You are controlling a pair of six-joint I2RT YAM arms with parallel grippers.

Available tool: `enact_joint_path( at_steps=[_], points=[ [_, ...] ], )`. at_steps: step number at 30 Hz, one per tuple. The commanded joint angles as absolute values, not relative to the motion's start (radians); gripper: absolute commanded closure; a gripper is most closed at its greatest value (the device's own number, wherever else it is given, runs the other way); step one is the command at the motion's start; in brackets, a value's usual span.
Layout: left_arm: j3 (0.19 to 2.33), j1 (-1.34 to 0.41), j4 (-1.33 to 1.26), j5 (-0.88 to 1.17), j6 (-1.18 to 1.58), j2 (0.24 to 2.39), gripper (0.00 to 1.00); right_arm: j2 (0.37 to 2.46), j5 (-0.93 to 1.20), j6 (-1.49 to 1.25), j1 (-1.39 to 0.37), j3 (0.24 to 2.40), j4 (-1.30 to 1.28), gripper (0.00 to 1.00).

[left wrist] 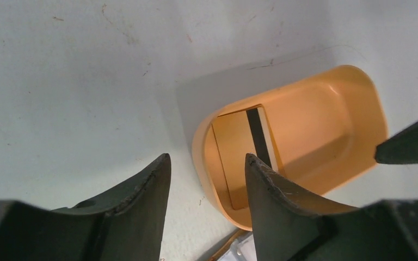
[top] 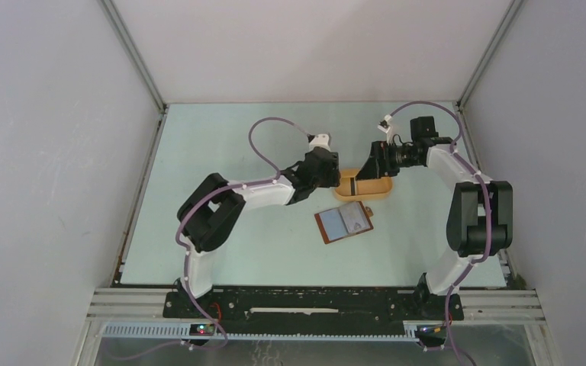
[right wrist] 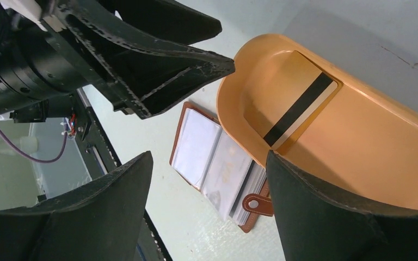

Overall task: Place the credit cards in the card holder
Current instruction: Pick up the credit card from the storage box.

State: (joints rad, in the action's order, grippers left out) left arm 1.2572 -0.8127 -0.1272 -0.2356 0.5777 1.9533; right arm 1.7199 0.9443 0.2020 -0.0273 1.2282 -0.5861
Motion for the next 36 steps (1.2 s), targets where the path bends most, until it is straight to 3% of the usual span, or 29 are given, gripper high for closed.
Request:
enact_joint_path(
  at_steps=[1,9,12,19,25,36],
  points=[
    [1.365,-0.832,-0.007,-0.372,0.613,2.0,0.44,1.72,0.927,0.182,-0.019,1.262,-0.578,0.16],
    [1.488,-0.846,0.083,-0.371,0.609,2.104,0.55,1.758,0.928,0.16,-0.008,1.269,-0.584,0.2],
    [1.503,-0.848,0.094,-0.373,0.606,2.118,0.65,1.769,0.928,0.151,-0.008,1.269,-0.581,0.21],
    [1.507,-0.848,0.094,-0.393,0.624,2.119,0.99,1.791,0.916,0.136,-0.019,1.269,-0.579,0.22],
    [1.435,-0.872,-0.009,-0.487,0.646,2.046,1.0,1.793,0.896,0.085,-0.058,1.252,-0.53,0.28],
    [1.196,-0.965,-0.366,-0.775,0.604,1.894,1.0,1.688,0.775,0.044,-0.106,1.143,-0.338,0.27]
  ],
)
